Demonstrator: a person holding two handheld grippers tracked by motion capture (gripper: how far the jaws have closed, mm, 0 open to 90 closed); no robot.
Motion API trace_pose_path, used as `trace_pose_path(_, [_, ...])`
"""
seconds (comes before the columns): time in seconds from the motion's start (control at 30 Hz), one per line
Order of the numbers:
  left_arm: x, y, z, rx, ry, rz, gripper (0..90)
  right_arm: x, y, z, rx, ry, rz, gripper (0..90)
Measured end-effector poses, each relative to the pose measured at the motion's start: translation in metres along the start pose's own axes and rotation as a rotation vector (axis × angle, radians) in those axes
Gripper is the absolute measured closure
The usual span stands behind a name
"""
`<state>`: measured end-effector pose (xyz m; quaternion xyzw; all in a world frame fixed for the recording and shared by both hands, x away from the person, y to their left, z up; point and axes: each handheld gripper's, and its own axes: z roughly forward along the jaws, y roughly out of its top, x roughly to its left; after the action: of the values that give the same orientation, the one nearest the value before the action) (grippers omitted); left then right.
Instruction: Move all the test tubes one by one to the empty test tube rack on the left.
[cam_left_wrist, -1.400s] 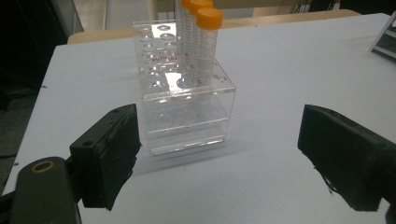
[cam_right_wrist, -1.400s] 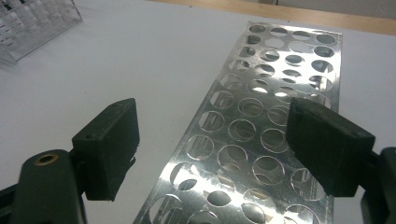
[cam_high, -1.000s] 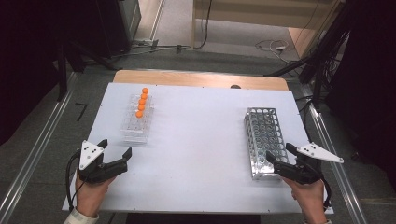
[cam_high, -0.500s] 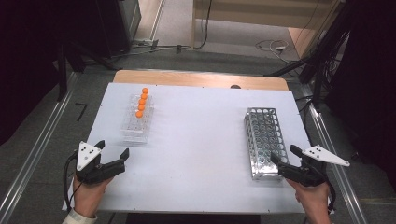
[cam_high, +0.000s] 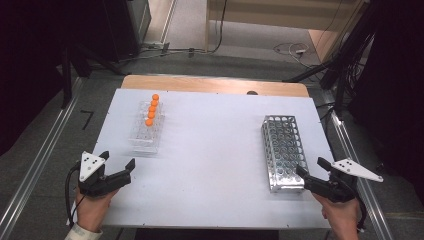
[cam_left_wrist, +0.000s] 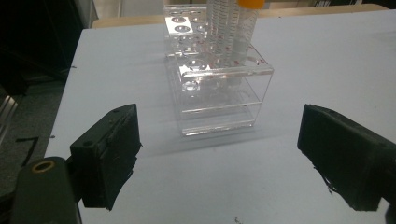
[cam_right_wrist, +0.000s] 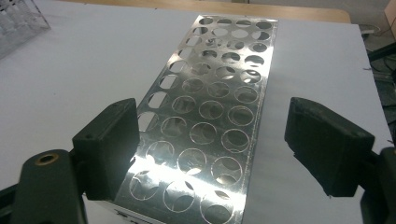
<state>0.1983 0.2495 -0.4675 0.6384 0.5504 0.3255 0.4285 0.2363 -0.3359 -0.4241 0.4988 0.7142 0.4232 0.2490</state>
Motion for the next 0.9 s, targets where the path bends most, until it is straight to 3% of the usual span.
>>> trace_pose_path(0.9, [0.013, -0.009, 0.001, 0.035, 0.024, -0.02, 13.5, -0.025, -0.015, -0.004, 0.014, -0.074, 0.071, 16.8])
